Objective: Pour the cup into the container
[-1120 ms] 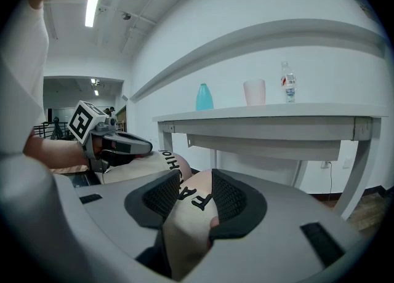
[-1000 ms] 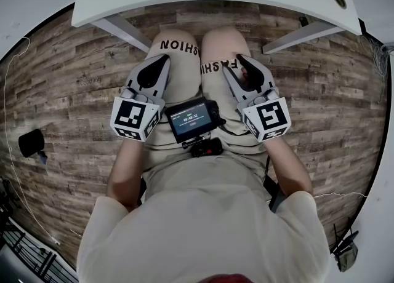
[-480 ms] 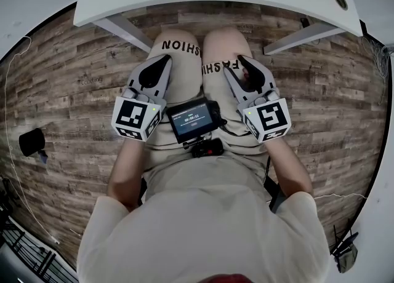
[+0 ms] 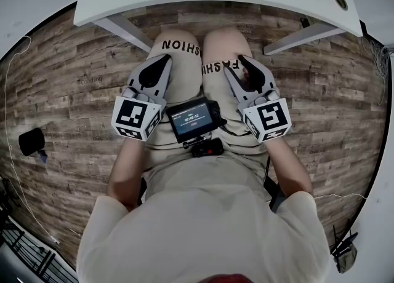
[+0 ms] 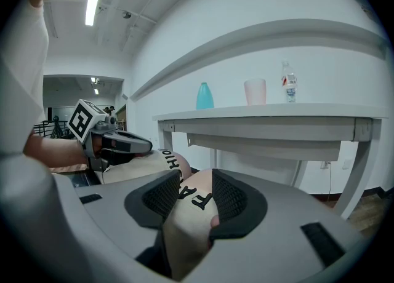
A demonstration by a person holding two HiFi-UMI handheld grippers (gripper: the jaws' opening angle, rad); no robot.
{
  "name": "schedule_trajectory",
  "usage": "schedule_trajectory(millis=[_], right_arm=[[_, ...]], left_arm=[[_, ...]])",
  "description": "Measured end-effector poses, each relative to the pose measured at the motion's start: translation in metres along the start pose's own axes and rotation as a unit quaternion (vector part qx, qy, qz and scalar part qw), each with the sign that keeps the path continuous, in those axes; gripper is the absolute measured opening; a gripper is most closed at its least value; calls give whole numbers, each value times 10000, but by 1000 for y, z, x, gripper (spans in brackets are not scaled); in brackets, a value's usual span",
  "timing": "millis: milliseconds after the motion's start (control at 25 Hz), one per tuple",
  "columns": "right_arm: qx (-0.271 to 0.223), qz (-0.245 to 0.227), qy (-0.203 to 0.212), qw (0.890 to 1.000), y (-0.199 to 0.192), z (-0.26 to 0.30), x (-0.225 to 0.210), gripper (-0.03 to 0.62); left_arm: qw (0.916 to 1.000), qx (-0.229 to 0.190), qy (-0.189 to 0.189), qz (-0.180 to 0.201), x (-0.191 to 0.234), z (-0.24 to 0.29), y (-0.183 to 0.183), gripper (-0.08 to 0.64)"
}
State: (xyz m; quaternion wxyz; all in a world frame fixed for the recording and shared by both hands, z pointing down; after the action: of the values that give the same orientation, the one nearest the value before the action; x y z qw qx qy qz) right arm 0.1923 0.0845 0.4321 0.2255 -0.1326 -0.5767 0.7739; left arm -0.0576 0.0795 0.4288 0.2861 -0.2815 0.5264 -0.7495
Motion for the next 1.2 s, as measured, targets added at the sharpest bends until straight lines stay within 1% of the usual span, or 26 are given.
schedule_trajectory(millis=[1200], right_arm=[[5, 79, 30, 10000, 0, 1, -1, 164]], left_arm=[[10000, 8, -1, -9, 1, 0, 1, 11]])
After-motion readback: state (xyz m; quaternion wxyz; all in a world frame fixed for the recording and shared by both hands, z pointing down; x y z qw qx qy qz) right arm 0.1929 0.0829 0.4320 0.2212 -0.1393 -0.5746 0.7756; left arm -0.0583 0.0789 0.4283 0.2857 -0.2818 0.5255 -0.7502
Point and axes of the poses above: the fingertips, and each gripper's own axes: z forward along the fingers, x to its left, y out of its top, the point moved 9 cm from there along -z, backward along the fingers, and after that the axes turned 11 degrees about -y, right-handed, at the moved point
